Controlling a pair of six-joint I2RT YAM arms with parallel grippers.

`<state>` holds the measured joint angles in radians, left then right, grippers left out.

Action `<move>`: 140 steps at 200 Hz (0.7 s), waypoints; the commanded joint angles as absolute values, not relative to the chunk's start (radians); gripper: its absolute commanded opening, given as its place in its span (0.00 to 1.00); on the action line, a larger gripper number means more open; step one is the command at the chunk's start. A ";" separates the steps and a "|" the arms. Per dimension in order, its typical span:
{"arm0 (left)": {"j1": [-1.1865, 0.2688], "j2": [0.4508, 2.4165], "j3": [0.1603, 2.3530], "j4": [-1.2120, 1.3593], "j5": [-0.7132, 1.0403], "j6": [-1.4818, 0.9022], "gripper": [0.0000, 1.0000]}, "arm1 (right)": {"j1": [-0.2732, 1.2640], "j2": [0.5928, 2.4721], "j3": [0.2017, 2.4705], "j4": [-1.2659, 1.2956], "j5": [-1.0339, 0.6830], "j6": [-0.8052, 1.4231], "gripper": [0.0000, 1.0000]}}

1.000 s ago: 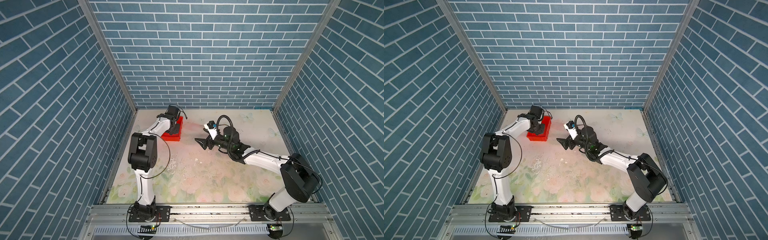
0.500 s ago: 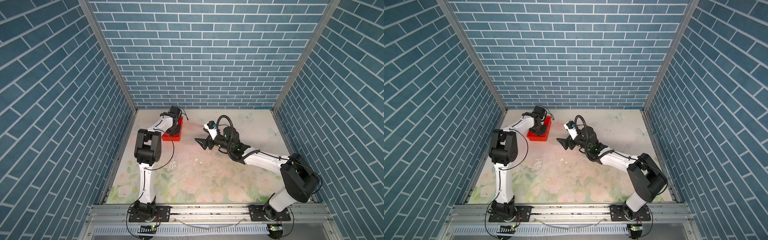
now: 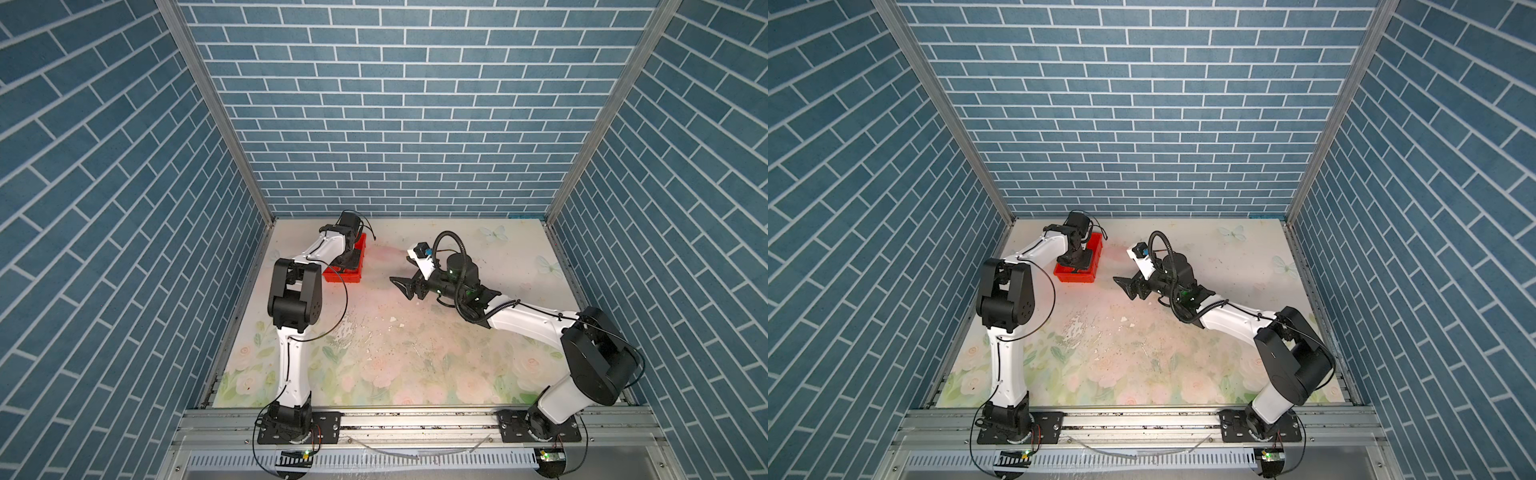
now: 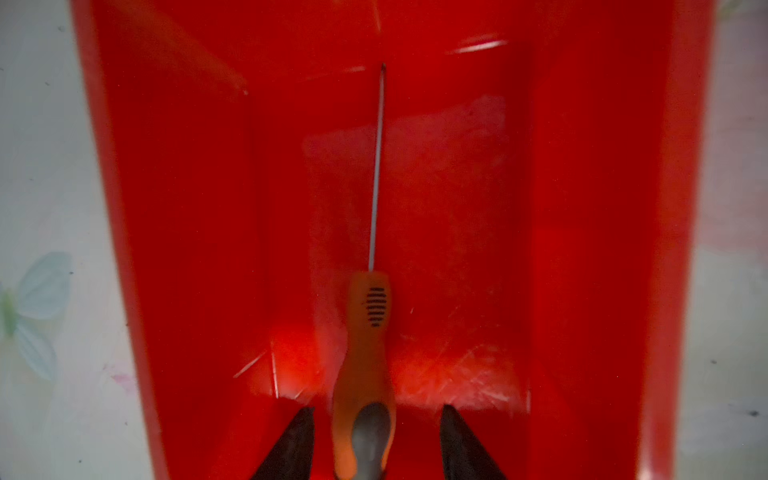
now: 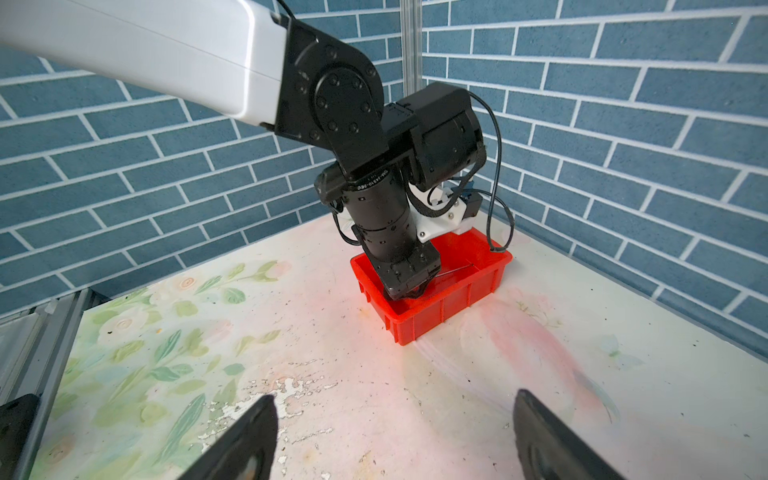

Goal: Put the screwdriver in the bin
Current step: 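Open the left gripper to release the screwdriver and lift away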

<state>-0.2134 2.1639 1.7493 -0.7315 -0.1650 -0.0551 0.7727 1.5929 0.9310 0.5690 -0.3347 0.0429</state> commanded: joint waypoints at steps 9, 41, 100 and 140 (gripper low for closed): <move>-0.208 2.026 1.702 -0.705 -0.176 -0.069 0.64 | 0.779 1.546 0.912 0.579 -0.352 -0.017 0.88; -0.213 1.897 1.612 -0.651 -0.178 -0.084 0.84 | 0.779 1.528 0.895 0.581 -0.333 -0.015 0.88; -0.243 1.551 1.269 -0.434 -0.153 -0.134 1.00 | 0.779 1.469 0.849 0.564 -0.287 -0.020 0.88; -0.259 1.273 0.976 -0.263 -0.151 -0.149 1.00 | 0.773 1.401 0.766 0.569 -0.162 -0.012 0.89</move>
